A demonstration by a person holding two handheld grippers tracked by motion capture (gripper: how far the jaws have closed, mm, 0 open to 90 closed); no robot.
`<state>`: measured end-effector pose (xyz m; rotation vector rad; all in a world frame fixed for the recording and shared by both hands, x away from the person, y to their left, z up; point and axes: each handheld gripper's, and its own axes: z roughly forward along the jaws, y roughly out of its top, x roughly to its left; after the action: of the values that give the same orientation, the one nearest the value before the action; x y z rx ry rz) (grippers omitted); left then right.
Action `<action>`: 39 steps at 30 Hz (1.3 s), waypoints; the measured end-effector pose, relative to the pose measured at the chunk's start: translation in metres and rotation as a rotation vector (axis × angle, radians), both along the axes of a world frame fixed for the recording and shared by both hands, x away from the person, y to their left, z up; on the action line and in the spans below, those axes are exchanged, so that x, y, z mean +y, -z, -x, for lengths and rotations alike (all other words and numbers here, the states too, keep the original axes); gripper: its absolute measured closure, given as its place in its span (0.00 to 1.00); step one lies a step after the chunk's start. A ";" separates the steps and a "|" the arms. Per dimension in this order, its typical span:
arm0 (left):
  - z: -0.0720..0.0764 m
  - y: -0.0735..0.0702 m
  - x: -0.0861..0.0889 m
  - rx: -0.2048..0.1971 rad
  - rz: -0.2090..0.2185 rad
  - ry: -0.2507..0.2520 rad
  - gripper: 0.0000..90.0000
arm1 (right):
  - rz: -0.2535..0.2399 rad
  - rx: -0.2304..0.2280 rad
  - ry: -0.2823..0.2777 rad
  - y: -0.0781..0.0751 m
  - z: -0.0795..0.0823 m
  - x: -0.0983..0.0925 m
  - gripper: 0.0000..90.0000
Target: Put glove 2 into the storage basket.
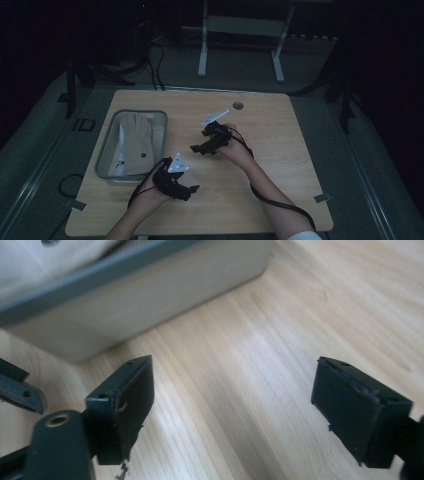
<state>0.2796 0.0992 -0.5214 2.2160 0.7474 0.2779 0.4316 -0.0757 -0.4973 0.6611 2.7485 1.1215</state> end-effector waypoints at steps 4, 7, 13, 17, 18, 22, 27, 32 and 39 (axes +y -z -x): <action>0.001 0.008 -0.007 0.002 0.003 0.027 0.17 | 0.001 0.004 0.001 0.010 0.001 -0.010 0.16; 0.001 0.013 -0.011 0.013 -0.001 0.045 0.17 | -0.006 0.002 0.006 0.015 0.002 -0.018 0.16; 0.000 0.021 -0.019 0.027 0.024 0.071 0.17 | -0.010 -0.007 -0.008 0.027 0.005 -0.030 0.16; 0.000 0.027 -0.024 0.033 0.038 0.077 0.17 | -0.013 -0.016 -0.014 0.034 0.008 -0.037 0.16; -0.001 0.028 -0.025 0.033 0.038 0.077 0.17 | -0.012 -0.014 -0.017 0.036 0.008 -0.039 0.16; -0.002 0.032 -0.027 0.033 0.056 0.079 0.17 | -0.028 -0.020 -0.020 0.042 0.012 -0.047 0.16; -0.003 0.035 -0.027 0.025 0.089 0.069 0.17 | -0.076 -0.052 -0.017 0.044 0.019 -0.061 0.16; -0.004 0.038 -0.028 0.019 0.089 0.069 0.17 | -0.062 -0.052 -0.010 0.050 0.023 -0.072 0.16; -0.005 0.043 -0.028 0.023 0.098 0.062 0.17 | -0.071 -0.040 -0.008 0.061 0.030 -0.084 0.16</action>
<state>0.2844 0.0716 -0.5642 2.1480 0.6892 0.1819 0.4016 -0.1594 -0.5584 0.6289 2.6917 1.2254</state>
